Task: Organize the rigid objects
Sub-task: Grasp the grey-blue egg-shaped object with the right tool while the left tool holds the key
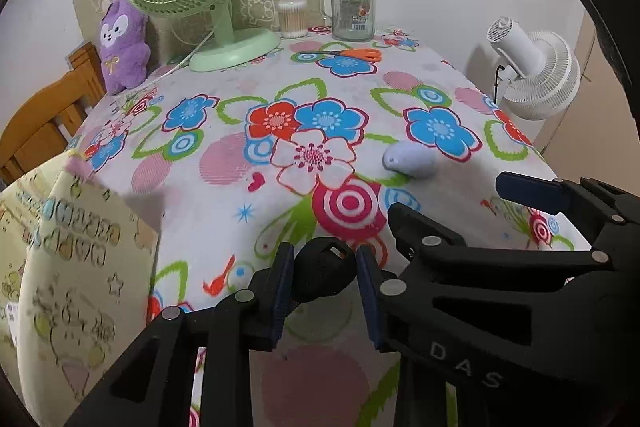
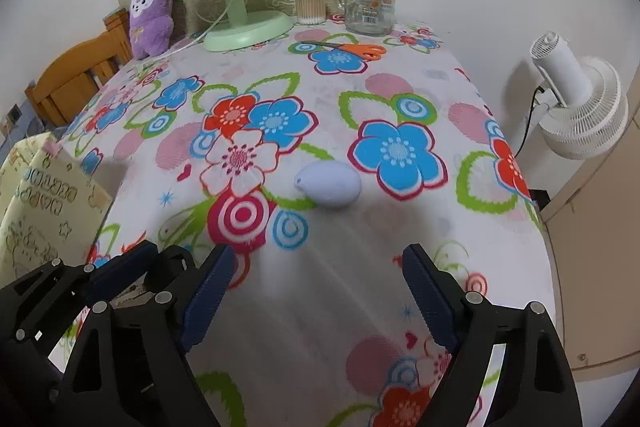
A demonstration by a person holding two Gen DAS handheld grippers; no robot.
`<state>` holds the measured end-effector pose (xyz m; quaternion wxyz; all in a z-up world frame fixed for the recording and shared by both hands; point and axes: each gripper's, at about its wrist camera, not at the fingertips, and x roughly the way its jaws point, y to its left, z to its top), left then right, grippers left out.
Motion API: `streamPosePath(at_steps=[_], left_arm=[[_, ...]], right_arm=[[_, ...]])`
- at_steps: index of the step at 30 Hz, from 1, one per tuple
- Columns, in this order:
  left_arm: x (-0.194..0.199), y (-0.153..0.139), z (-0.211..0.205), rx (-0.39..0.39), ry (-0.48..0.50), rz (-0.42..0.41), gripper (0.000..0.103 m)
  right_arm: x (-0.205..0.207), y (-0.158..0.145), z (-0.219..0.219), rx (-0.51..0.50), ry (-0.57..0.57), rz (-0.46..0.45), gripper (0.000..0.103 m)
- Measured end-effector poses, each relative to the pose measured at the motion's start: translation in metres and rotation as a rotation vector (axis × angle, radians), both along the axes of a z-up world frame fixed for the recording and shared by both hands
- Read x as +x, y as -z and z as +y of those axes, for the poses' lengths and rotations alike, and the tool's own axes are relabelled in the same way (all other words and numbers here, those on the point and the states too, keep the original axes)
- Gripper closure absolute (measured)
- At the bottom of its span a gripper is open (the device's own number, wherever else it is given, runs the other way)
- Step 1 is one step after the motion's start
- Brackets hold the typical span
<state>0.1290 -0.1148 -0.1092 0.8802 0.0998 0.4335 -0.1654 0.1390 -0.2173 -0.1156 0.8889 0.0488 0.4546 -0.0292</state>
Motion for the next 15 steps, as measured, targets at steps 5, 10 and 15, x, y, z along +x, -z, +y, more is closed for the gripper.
streamPosePath(at_steps=[5, 10, 15], left_arm=[[0.016, 0.003, -0.004, 0.001, -0.007, 0.02, 0.071], [0.029, 0.008, -0.008, 0.004, -0.012, 0.034, 0.071], [0.038, 0.013, -0.011, 0.0, -0.011, 0.047, 0.071]], right_arm=[[0.015, 0.005, -0.005, 0.018, 0.006, 0.023, 0.017], [0.029, 0.012, -0.01, 0.03, 0.011, 0.041, 0.017], [0.041, 0.019, -0.014, 0.043, 0.01, 0.059, 0.019]])
